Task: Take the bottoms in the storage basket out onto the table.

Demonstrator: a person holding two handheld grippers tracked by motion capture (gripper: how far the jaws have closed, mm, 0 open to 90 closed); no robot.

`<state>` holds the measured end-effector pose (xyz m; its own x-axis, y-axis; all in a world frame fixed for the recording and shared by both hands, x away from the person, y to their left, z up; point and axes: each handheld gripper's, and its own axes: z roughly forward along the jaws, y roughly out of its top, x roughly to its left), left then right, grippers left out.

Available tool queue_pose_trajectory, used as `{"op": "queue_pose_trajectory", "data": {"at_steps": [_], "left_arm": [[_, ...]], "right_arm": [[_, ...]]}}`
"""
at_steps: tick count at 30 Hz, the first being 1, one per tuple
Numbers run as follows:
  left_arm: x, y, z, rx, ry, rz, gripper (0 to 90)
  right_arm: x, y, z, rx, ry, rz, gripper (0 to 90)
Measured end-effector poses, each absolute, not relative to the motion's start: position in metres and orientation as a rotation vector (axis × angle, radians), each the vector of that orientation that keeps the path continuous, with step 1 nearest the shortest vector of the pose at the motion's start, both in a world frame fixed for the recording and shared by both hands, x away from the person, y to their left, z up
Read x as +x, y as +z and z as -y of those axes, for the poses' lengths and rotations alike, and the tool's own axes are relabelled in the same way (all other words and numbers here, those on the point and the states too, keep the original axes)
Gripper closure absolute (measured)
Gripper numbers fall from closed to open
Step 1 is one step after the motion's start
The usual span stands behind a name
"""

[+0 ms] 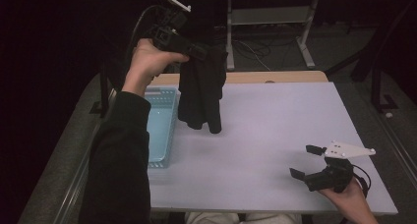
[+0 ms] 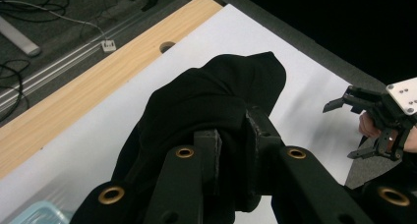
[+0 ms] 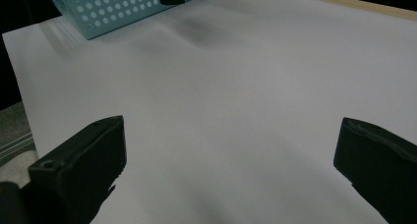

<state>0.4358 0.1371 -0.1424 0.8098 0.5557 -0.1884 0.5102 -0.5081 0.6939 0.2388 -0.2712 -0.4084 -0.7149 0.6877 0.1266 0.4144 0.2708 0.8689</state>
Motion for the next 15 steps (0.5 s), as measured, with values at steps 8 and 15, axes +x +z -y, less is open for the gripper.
{"op": "queue_pose_trajectory", "data": {"at_steps": [8, 15], "left_arm": [[0.444, -0.159, -0.121, 2.207, 0.032, -0.764, 79.0], [0.449, -0.17, -0.111, 2.211, 0.014, -0.759, 79.0]], "right_arm": [[0.238, -0.408, 0.271, 1.021, 1.425, -2.265, 0.0], [0.238, -0.408, 0.272, 1.021, 1.425, -2.265, 0.0]]}}
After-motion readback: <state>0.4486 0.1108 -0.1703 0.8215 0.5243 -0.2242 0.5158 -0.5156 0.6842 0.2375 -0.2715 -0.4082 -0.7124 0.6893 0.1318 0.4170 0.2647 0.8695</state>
